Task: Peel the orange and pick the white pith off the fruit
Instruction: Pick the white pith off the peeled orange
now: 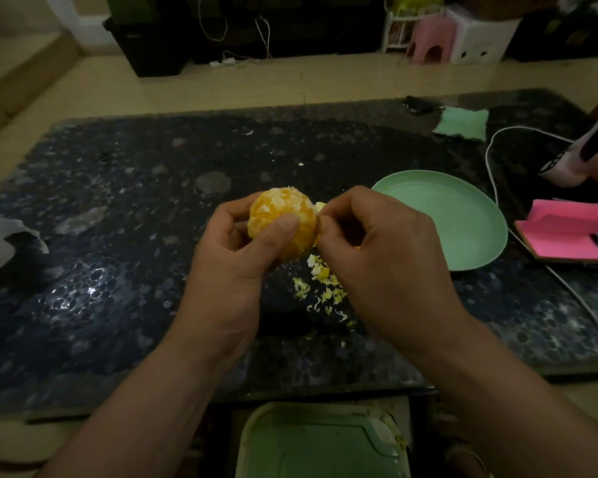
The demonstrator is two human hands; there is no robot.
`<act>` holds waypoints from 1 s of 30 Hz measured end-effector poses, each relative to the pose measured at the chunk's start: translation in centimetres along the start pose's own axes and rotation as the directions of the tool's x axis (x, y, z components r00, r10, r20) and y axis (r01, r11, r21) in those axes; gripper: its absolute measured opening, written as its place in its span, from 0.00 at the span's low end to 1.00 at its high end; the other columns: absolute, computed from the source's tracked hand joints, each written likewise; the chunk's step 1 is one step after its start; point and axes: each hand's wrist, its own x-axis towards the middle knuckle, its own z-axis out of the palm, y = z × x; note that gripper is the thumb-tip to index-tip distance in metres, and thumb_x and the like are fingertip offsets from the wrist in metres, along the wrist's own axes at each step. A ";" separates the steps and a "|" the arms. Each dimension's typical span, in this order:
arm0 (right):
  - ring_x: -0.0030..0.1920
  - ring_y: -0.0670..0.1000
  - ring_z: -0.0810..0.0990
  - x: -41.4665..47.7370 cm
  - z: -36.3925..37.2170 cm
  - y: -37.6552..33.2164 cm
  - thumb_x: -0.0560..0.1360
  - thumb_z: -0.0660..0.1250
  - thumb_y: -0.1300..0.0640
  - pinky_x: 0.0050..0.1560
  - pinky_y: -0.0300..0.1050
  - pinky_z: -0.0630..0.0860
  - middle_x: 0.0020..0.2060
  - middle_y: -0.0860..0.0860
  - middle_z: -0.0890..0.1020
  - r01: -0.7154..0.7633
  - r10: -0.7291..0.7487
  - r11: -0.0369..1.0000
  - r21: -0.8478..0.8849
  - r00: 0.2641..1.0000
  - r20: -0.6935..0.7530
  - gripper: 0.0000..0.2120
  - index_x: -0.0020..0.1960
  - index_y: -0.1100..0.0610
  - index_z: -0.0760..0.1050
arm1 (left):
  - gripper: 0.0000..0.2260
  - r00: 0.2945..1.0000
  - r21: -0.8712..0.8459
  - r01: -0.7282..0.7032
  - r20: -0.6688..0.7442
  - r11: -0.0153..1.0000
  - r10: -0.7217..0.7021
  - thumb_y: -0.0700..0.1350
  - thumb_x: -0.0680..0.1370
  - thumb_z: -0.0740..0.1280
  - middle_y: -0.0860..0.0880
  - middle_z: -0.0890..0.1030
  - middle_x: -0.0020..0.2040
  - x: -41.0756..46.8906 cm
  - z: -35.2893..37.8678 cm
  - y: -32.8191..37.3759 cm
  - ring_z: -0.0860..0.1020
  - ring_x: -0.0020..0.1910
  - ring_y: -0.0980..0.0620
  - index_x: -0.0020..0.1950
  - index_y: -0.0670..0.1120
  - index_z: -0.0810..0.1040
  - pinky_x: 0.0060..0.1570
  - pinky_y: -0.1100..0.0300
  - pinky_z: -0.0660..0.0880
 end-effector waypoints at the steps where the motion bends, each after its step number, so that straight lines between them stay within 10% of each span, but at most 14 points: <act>1: 0.41 0.45 0.81 0.0 -0.1 0.0 0.81 0.70 0.56 0.42 0.48 0.79 0.41 0.43 0.82 -0.022 0.021 0.999 0.041 1.000 0.022 0.02 0.50 0.50 0.81 | 0.28 1.000 -0.018 0.017 0.001 1.000 -0.017 0.52 0.69 0.79 0.46 0.86 0.60 0.0 0.0 0.1 0.85 0.58 0.47 0.66 0.47 0.78 0.56 0.52 0.80; 8: 0.44 0.40 0.81 -0.1 -0.3 -0.1 0.80 0.71 0.49 0.43 0.32 0.76 0.44 0.40 0.83 -0.041 0.034 0.997 0.066 0.994 0.106 0.06 0.56 0.47 0.83 | 0.27 1.000 -0.009 0.009 0.005 1.000 -0.009 0.49 0.72 0.80 0.45 0.85 0.62 0.3 -0.4 0.3 0.84 0.61 0.44 0.68 0.46 0.77 0.61 0.49 0.80; 21: 0.38 0.46 0.77 -0.2 0.2 0.3 0.80 0.71 0.56 0.39 0.48 0.76 0.38 0.45 0.81 0.088 -0.086 0.989 -0.121 0.996 0.024 0.03 0.47 0.53 0.81 | 0.26 0.988 0.272 -0.152 0.071 0.950 0.138 0.52 0.71 0.79 0.51 0.84 0.61 -0.3 -0.7 0.2 0.84 0.59 0.50 0.68 0.51 0.77 0.56 0.55 0.82; 30: 0.36 0.46 0.80 0.2 -0.2 0.4 0.78 0.73 0.56 0.37 0.40 0.77 0.35 0.44 0.80 -0.036 0.033 0.995 0.090 0.999 0.035 0.05 0.44 0.50 0.80 | 0.27 0.998 0.041 -0.019 0.067 0.999 0.016 0.49 0.72 0.79 0.44 0.85 0.62 0.1 -0.6 -0.1 0.84 0.61 0.44 0.69 0.46 0.77 0.57 0.54 0.81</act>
